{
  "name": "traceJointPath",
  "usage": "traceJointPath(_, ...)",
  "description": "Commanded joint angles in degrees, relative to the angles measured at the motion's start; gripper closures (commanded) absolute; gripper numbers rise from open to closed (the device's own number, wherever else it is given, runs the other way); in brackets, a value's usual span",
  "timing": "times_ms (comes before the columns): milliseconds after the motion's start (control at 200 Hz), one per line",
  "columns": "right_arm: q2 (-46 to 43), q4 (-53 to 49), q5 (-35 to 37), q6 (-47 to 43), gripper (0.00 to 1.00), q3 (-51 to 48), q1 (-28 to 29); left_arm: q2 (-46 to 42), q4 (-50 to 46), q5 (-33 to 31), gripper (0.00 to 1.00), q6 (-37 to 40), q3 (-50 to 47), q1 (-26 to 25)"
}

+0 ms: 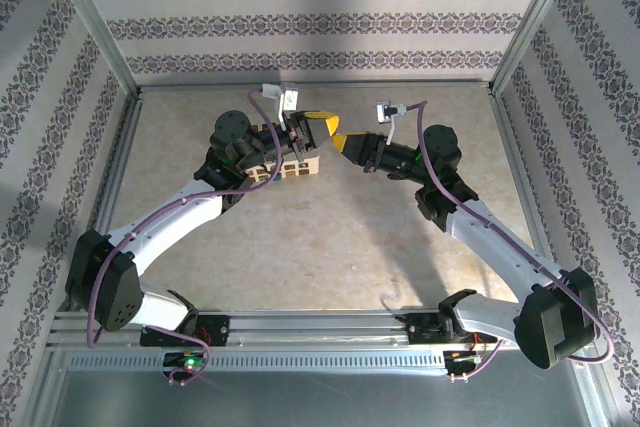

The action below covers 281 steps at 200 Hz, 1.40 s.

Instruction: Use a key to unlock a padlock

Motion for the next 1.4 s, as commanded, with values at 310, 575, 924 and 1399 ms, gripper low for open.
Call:
traceJointPath(310,-0.31,1.47,-0.55,-1.01,1.00,0.67,0.52,-1.42,-0.61,-2.81,1.00,1.33,0.16,0.59)
traceJointPath(575,-0.11,0.75,-0.29,-1.45,1.00,-0.08,0.51,-3.34,-1.52,-5.51,0.63,0.34,-1.10,1.85)
traceJointPath(924,-0.51,2.95,-0.72,-0.19,1.00,-0.13,0.44,-4.49,0.86,-2.43,0.41,-6.24,-2.71,3.49)
traceJointPath(1399,0.63,6.29,-2.64,0.10,1.00,0.88,1.91,-0.07,3.82,6.34,0.29,-14.03,0.60,3.47)
